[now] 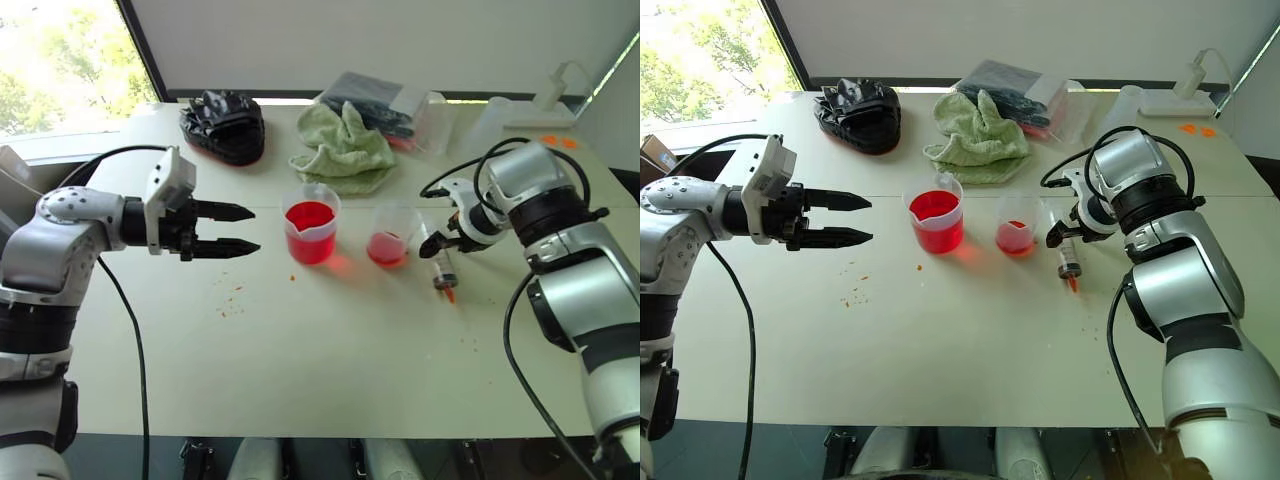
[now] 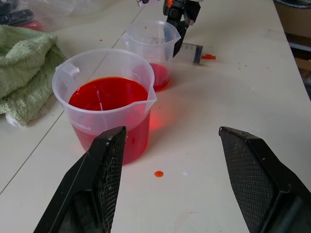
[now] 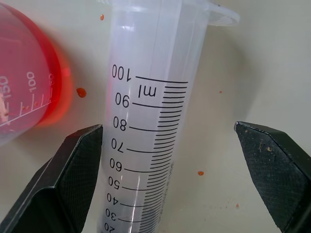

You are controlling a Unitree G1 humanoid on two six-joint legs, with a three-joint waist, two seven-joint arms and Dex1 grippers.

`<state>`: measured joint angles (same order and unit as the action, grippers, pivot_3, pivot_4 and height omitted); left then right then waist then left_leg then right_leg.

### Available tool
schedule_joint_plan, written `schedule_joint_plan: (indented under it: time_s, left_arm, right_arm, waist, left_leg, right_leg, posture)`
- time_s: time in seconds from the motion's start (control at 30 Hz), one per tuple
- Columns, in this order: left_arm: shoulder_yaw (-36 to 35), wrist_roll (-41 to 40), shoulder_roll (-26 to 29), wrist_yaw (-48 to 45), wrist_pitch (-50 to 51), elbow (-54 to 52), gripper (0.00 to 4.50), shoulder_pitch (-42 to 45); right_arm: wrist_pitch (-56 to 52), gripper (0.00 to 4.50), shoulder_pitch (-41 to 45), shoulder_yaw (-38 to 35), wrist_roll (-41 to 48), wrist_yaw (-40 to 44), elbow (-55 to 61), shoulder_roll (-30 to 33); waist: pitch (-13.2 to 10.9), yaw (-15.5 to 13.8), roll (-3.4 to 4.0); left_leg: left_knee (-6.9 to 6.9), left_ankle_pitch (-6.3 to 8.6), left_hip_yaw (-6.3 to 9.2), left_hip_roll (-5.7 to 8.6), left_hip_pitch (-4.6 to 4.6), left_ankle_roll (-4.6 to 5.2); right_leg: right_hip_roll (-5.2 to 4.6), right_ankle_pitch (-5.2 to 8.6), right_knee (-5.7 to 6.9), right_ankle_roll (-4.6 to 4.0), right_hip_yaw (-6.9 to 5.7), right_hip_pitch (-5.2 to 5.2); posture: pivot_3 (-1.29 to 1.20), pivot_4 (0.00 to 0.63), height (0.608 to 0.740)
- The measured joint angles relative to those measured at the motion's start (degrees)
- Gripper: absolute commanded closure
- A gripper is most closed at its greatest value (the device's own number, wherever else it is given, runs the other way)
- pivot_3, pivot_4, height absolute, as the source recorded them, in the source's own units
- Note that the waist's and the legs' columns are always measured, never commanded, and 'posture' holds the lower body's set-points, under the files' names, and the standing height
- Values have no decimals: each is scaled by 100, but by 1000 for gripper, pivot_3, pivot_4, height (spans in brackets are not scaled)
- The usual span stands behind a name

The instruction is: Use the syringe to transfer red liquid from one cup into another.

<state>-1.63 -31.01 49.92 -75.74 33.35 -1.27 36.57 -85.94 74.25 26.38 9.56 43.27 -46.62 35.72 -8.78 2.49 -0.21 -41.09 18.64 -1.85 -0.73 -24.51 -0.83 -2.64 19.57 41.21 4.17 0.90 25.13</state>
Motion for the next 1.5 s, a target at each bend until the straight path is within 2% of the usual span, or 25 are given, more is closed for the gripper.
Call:
schedule_joint_plan:
  time_s: [0.3, 0.4, 0.53, 0.57, 0.87, 1.0, 1.13, 1.2, 1.37, 1.5]
  left_arm:
    - [-21, -89, 10, 131, 9, -124, 1308, -83]
    - [-27, -91, 15, 163, 9, -125, 1308, -107]
    - [-34, -100, 54, 211, 9, -138, 1308, -115]
    - [-35, -100, 63, 218, 9, -138, 1308, -115]
    - [-36, -130, 63, 211, 3, -141, 1308, -112]
    - [-37, -135, 72, 201, -5, -120, 1308, -104]
    - [-36, -117, 69, 198, -53, -21, 1308, 21]
    - [-33, -84, 26, 202, -117, 209, 1308, 195]
    - [-33, -86, -134, 163, -131, 696, 1308, 657]
    - [-19, -69, -192, 50, -119, 1155, 1308, 1111]
  right_arm:
    - [157, 35, 3, -22, -82, -18, -148, -113]
    - [227, 807, 3, -22, -134, -9, -178, -138]
    - [306, 2851, 2, -21, -200, -1, -210, -179]
    - [310, 3091, 2, -21, -205, 0, -210, -187]
    - [211, 3093, -51, -30, -198, 36, -60, -150]
    - [-41, 3093, -218, -433, -50, -2, 338, 110]
    - [268, 3093, -246, -1506, -61, -544, 973, 609]
    - [282, 3093, -234, -2247, -87, -947, 1223, 620]
    - [1017, 3093, -236, -3668, -71, -1991, 1791, 201]
    - [2586, 3093, -348, -4153, 146, -2216, 2656, -445]
  waist:
    - [0, 19, 0]
    - [0, 19, -1]
    - [1, 19, -1]
    - [1, 19, -1]
    - [1, 18, -1]
    - [0, -7, -1]
    - [1, -28, -1]
    - [1, -17, -1]
    - [1, 23, -1]
    - [1, 41, -1]
  left_leg:
    - [-1, 0, 0, -3, 1, -1]
    - [-1, 0, 0, -3, 2, -1]
    - [-1, 0, 0, -3, 2, -1]
    - [-1, 0, 0, -3, 2, -1]
    - [0, 0, 0, -3, 2, -1]
    - [-2, 0, 0, -1, 0, 0]
    - [0, 0, 0, 0, -2, 0]
    - [0, 0, 0, -1, -1, -1]
    - [6, -1, -8, -4, 0, -2]
    - [5, -3, -12, -5, -1, -4]
  right_leg:
    - [3, 0, 1, 0, 0, -1]
    - [3, 0, 1, 0, 0, -1]
    - [3, 0, 1, 0, 0, -1]
    - [3, 0, 1, 0, 0, -1]
    - [3, 0, 1, 0, 0, -1]
    - [1, 0, 0, 0, 0, -1]
    - [-1, 0, -1, 0, 0, 0]
    - [1, 0, -1, 0, 0, -1]
    - [6, 0, 2, 0, 6, 6]
    - [9, 0, 6, 0, 8, 10]
  posture:
    - [0, 150, 711]
    - [0, 150, 711]
    - [0, 150, 711]
    - [0, 150, 711]
    - [0, 150, 711]
    - [0, 150, 711]
    - [0, 150, 711]
    - [0, 150, 711]
    - [0, 150, 711]
    - [0, 150, 711]
